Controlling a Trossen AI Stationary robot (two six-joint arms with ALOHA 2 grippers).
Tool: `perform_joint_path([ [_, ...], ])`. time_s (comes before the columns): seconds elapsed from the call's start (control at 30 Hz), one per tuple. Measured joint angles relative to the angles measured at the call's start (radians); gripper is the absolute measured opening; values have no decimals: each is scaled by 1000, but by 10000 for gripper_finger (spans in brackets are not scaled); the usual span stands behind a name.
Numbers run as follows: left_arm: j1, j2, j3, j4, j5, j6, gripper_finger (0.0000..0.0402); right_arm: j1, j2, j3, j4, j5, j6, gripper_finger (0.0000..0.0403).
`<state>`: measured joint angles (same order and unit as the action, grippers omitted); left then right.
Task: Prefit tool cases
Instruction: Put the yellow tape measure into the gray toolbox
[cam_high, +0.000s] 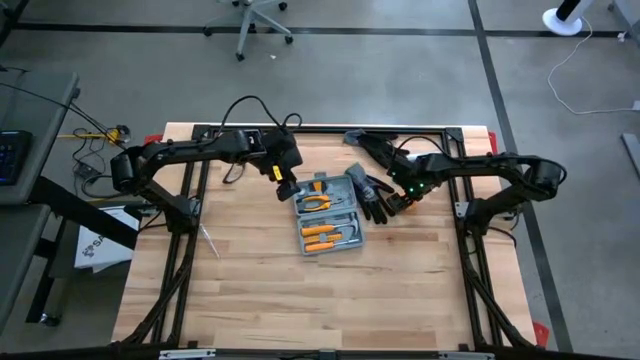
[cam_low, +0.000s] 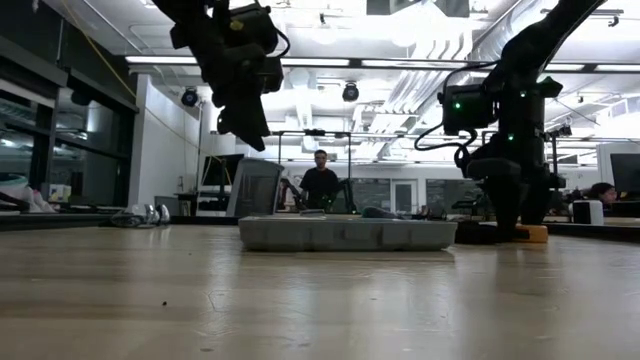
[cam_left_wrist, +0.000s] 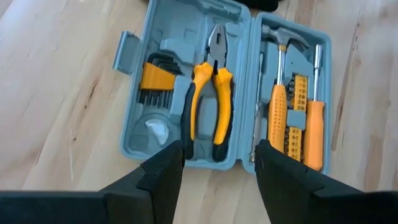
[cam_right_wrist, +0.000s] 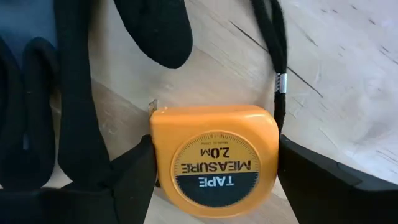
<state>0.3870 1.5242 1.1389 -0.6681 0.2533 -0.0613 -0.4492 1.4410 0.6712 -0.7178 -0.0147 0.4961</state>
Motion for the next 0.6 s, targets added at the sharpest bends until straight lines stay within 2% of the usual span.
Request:
perform_joint_path([
  [0.23, 15, 0, 0, -10, -1, 4, 182, 0, -1, 0, 0, -6, 1, 257],
  [0.37, 26, 0, 0, -13, -1, 9, 182, 3, -1, 0, 10, -21, -5, 257],
  [0.6, 27, 0, 0, -19, -1, 12, 182, 17, -4, -54, 92, -22, 45, 301],
])
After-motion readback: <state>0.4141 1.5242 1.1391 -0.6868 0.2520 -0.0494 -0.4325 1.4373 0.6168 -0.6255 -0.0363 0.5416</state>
